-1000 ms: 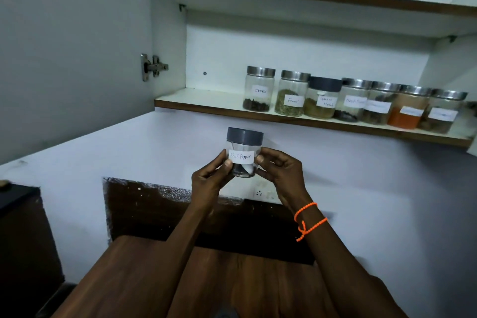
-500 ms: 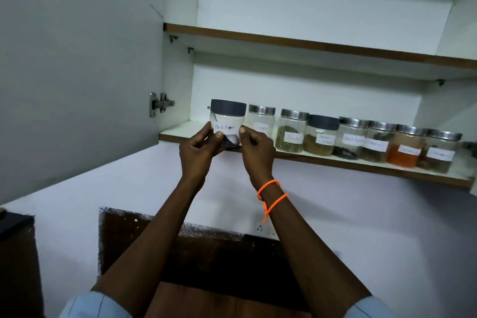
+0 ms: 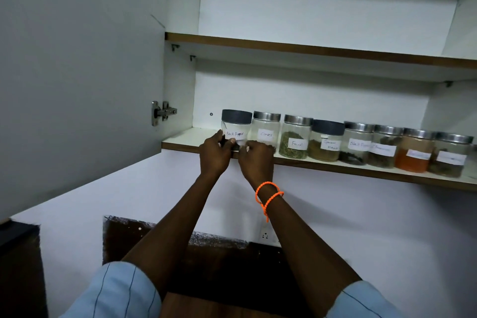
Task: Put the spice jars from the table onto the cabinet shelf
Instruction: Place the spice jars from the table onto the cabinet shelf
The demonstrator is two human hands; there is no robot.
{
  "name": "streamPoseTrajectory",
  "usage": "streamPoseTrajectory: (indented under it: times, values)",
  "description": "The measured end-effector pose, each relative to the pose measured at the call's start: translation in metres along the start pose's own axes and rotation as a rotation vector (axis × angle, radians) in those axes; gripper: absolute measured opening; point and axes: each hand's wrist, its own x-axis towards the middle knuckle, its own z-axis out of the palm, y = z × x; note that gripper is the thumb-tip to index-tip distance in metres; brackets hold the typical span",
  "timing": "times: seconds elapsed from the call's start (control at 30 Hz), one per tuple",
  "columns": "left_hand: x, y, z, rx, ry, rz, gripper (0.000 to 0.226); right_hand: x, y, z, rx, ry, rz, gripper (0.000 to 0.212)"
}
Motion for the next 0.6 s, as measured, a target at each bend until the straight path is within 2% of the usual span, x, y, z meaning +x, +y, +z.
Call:
streamPoseTrajectory:
  times: [0.1, 0.17, 0.23, 0.33, 0.43, 0.6]
  values:
    - [-0.01, -0.007, 0.004, -0.026, 0.068, 0.094, 0.015, -0.012, 0.012, -0.002, 0.065, 0.005, -0.081, 0.021]
    - [-0.025, -0.019, 0.005, -0.081, 0.169, 0.114, 0.025, -0.028, 0.027, -0.001, 0.113, 0.022, -0.112, 0.018]
    - [-0.05, -0.036, 0.009, -0.139, 0.241, 0.085, 0.045, -0.049, 0.048, 0.003, 0.116, 0.009, -0.1, 0.02]
    - [-0.103, -0.072, 0.018, -0.177, 0.229, 0.007, 0.047, -0.087, 0.086, 0.013, 0.096, -0.069, -0.014, 0.022]
    - [-0.174, -0.115, 0.022, -0.111, 0.099, -0.154, 0.044, -0.134, 0.125, 0.023, 0.018, -0.212, 0.109, 0.022]
    - [-0.289, -0.17, -0.002, 0.189, -0.31, -0.356, 0.042, -0.228, 0.184, 0.036, -0.145, -0.636, 0.321, 0.029]
